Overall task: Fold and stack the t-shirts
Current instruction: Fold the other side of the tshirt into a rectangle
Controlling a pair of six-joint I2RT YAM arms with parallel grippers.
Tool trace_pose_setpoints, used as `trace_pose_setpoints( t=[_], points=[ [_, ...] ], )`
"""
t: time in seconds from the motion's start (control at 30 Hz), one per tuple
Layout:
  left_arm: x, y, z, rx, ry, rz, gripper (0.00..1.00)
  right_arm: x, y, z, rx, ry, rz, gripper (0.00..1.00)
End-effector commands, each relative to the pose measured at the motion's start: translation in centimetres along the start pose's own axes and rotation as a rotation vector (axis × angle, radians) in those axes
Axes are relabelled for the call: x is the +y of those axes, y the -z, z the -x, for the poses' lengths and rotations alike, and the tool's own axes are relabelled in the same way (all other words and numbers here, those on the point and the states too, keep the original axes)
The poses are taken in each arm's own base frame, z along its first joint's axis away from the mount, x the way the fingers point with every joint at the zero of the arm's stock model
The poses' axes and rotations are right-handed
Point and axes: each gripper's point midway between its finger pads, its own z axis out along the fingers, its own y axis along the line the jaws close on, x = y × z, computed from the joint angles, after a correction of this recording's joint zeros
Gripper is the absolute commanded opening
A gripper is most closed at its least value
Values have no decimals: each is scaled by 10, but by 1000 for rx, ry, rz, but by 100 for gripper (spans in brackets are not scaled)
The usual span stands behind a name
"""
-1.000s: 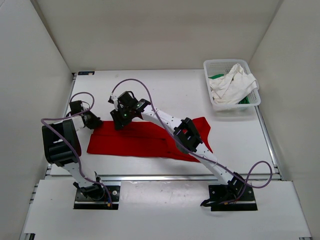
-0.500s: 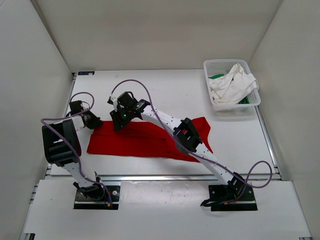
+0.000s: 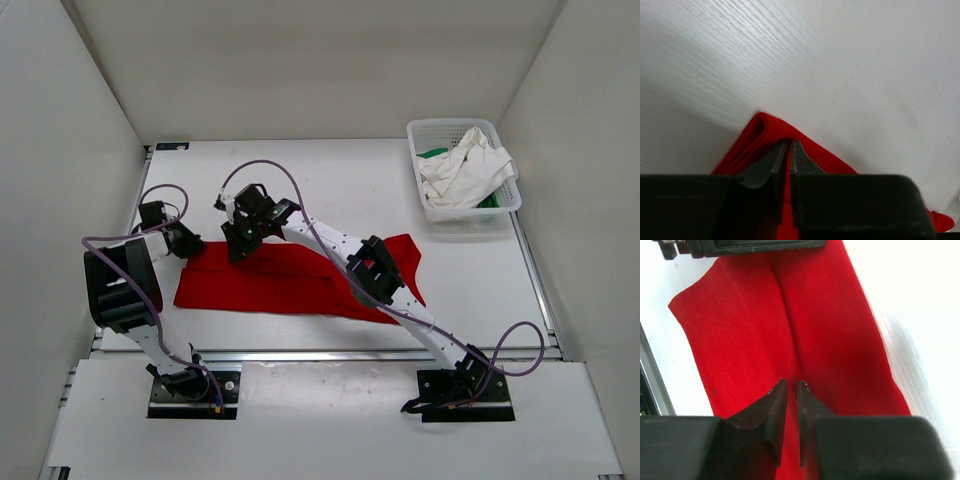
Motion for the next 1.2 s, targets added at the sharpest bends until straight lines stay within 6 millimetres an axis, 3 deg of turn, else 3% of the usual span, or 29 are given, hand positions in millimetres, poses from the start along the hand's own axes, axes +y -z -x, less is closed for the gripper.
trace_pose_setpoints(
  t=[0.0, 0.17, 0.57, 0.73, 0.83, 0.93, 1.0, 1.17],
  points=[
    [-5, 1, 6, -10, -5, -14, 19, 12, -1, 6, -18, 25, 39, 11],
    [-7, 1, 11, -20, -5, -19, 19, 22, 7, 10, -17, 28, 40, 0],
    [-3, 0, 9, -6, 10, -17, 19, 88, 11, -4, 50, 34, 80, 0],
    [-4, 3, 14, -16, 11, -23, 19, 87, 11, -7, 61, 6, 50, 2],
    [-5, 3, 13, -15, 20, -27, 19, 85, 14, -7, 65, 0, 35, 19],
    [-7, 4, 15, -18, 28, -37, 19, 84, 24, 1, 57, -4, 29, 26],
    [-13, 9, 16, -21, 28, -60, 18, 86, 40, 14, 30, 4, 21, 26],
    [-28, 20, 23, -51, 25, -98, 19, 67, 88, 43, -34, 43, -87, 24]
  ],
)
